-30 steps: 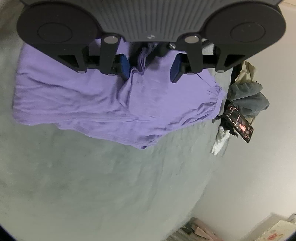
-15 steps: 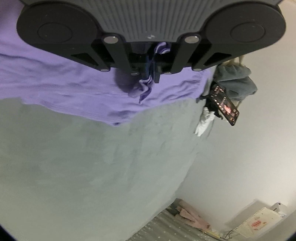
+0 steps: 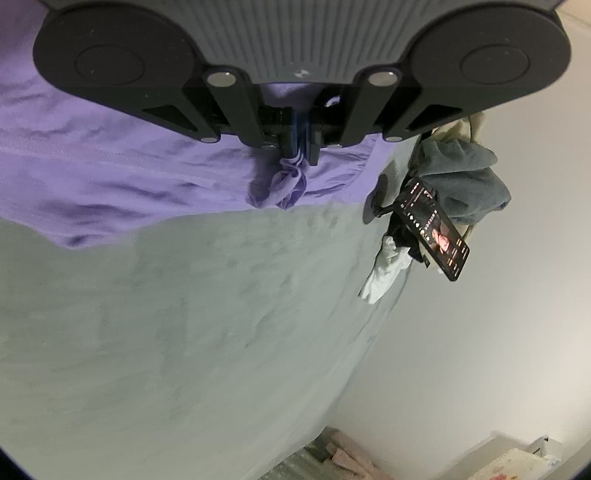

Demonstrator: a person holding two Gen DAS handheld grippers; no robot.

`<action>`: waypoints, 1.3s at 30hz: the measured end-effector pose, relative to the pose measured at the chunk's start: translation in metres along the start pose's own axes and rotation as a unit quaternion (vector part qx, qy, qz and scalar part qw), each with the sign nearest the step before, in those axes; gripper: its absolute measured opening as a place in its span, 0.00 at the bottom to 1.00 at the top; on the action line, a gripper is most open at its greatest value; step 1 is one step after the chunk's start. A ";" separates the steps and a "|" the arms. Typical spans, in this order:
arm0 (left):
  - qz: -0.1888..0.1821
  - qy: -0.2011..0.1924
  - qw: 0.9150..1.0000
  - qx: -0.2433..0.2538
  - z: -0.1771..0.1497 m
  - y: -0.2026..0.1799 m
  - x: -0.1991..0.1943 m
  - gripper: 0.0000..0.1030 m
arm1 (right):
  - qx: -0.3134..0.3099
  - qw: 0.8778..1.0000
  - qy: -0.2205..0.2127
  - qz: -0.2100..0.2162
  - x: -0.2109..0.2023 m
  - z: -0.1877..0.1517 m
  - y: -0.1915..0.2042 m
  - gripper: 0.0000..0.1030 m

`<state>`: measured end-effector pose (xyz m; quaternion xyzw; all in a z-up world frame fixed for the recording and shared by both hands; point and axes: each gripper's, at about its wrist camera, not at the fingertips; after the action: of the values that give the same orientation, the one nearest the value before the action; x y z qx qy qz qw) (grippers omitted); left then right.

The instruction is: Fold clothes

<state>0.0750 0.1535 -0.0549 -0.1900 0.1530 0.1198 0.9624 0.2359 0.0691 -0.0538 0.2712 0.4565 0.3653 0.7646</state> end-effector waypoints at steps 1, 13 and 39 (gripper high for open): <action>0.007 -0.001 1.000 -0.011 0.005 0.007 0.004 0.04 | 0.000 1.000 0.003 0.001 0.005 0.000 0.003 0.03; 0.065 -0.018 0.995 -0.070 0.028 0.056 0.023 0.04 | -0.010 0.999 0.039 0.010 0.060 0.004 0.031 0.03; 0.133 -0.035 0.989 -0.055 0.044 0.064 0.002 0.45 | -0.005 0.999 0.025 0.031 0.078 0.024 0.046 0.26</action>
<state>0.0689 0.2296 -0.0375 -0.2162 0.1364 0.2613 0.9308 0.2679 0.1572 -0.0483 0.2725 0.4651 0.3977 0.7425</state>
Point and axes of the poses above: each gripper's, at about its wrist camera, not at the fingertips, and x roughly the way its jaws point, y to its left, z to its top, and after that the axes turned 7 degrees about -y, right-handed
